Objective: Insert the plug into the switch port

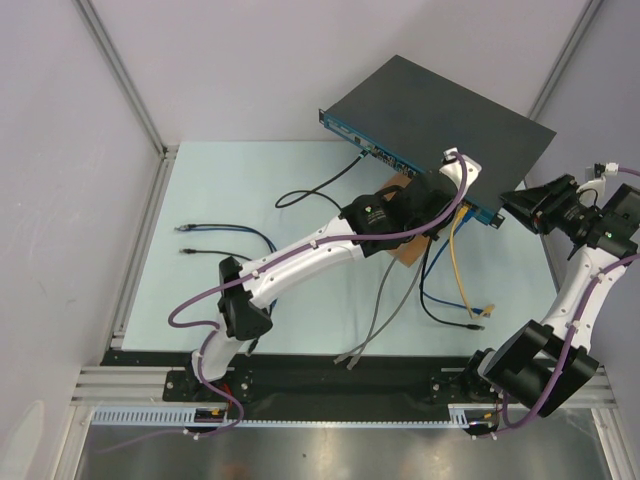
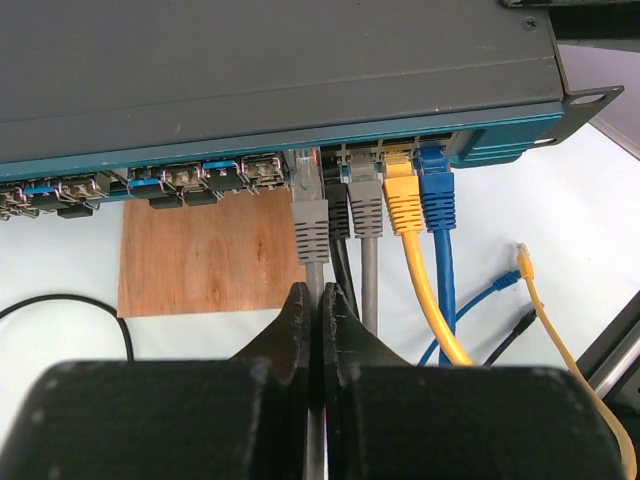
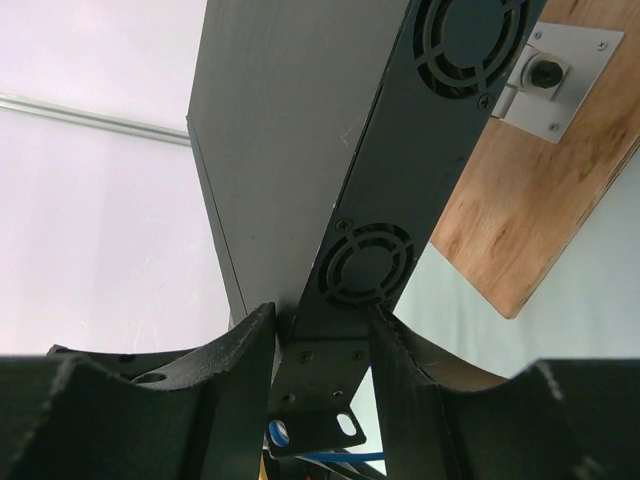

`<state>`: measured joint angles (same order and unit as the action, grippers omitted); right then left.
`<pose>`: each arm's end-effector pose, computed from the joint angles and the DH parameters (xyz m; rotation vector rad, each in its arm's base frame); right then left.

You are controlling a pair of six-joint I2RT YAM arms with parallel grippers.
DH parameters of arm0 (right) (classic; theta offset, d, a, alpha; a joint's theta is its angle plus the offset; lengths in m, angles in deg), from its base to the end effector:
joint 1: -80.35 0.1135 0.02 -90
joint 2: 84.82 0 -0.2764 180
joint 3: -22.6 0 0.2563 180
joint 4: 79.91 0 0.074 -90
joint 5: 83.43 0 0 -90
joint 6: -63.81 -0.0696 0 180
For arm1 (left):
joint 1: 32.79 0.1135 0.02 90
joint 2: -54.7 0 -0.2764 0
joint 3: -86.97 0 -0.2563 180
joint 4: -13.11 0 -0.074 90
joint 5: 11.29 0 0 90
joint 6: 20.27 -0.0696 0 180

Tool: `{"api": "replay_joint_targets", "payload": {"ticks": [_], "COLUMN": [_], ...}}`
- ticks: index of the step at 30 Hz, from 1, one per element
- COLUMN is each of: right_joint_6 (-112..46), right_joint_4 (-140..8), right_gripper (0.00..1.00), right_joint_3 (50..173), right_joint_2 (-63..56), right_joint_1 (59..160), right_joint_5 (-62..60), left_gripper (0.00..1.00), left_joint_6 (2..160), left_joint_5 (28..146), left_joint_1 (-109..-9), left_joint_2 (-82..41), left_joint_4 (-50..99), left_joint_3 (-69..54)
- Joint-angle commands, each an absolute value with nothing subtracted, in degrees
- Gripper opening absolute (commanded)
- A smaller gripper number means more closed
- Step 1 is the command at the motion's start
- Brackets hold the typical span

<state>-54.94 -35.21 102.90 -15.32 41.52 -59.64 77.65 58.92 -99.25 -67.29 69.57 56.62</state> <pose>0.2422 -0.1132 0.3635 0.4922 1.8853 1.1093 0.2276 -0.4633 0.3997 0.8221 1.9015 -0.4503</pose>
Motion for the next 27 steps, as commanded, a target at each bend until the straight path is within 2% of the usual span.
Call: {"api": "replay_joint_targets", "payload": {"ticks": [1, 27], "right_joint_6": [-54.3, -55.1], "right_joint_4": [-36.0, -37.0], "right_gripper": [0.46, 0.49], "right_joint_3": [104.0, 103.2], "right_joint_2": [-16.7, -17.0], "right_joint_1": [42.4, 42.4], "right_joint_5": [-59.0, -58.6], "left_gripper": [0.00, 0.00], "left_joint_6": [77.3, 79.8], "left_joint_5": [60.5, 62.2], "left_joint_1": [-99.7, -100.0], "left_joint_2": [-67.7, -67.2], "left_joint_4": [65.2, 68.4], "left_joint_3": [59.5, 58.1]}}
